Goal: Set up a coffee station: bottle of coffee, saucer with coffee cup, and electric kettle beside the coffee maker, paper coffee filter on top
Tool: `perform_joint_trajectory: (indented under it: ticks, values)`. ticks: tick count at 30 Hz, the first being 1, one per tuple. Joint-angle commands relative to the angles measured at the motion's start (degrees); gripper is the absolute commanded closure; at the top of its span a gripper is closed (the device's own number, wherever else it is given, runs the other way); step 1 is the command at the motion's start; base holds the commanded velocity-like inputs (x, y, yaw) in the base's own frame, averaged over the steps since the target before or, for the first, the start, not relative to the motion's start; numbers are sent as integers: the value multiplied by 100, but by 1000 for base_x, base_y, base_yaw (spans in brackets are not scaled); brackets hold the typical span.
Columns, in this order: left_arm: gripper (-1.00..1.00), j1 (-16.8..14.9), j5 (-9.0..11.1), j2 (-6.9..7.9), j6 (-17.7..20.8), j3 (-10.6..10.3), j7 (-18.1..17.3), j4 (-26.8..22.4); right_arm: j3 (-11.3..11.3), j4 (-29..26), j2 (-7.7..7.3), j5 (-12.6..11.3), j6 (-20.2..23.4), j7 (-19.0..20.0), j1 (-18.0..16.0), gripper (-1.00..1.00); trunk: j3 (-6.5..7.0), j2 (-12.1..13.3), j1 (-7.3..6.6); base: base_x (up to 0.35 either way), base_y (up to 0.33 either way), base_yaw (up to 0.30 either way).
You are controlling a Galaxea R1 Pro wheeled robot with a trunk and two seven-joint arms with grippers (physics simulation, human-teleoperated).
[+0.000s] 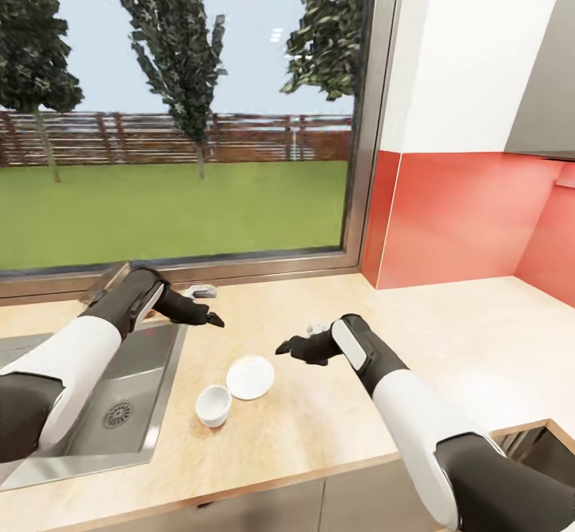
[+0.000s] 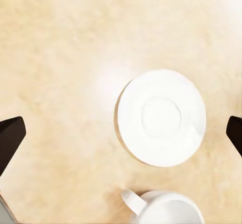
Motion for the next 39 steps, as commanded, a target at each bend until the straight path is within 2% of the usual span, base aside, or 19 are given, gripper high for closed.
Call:
perform_joint_trajectory:
  ticks: [1,2,4,6,11,15,22,27,31,34,39]
  values:
    - [-100,14,-38,4,-13,-16,-46,-7,53,-3,0,37,18,33,5,-100,-13,-13,3,7,2,0]
    - [-100,75,-28,-2,-106,-16,-43,-1,245,-3,0,26,18,35,52,-100,-13,-13,3,3,1,0]
    - [-100,102,-24,-10,-152,-16,-42,9,371,-3,0,15,16,41,120,-100,-13,-13,3,1,0,0]
    - [-100,114,-23,-10,-169,-12,-42,16,414,-4,0,14,17,120,192,-100,-13,-13,3,0,0,0]
    - [-100,156,-22,-7,-189,-4,-44,23,453,-3,0,41,13,875,365,-100,-13,-13,3,0,0,0]
    - [-100,183,-9,-7,-191,1,-42,20,458,-3,0,50,10,1071,411,-100,-13,-13,3,0,0,0]
    - [-100,206,16,-15,-289,27,-41,30,468,-3,0,44,9,1127,447,-100,-13,-13,3,0,0,0]
    - [-100,454,236,-17,-853,321,-41,70,462,-3,0,45,9,1128,470,-100,-13,-13,3,0,0,0]
    - [-100,610,289,-15,-1167,423,-41,80,461,-3,0,48,9,1127,474,-100,-13,-13,3,0,0,0]
    - [-100,717,302,-17,-1278,517,-41,89,460,-3,0,51,9,1126,476,-100,-13,-13,3,0,0,0]
    - [-100,751,319,-16,-1305,551,-56,208,459,-3,0,52,9,1126,476,-100,-13,-13,3,0,0,0]
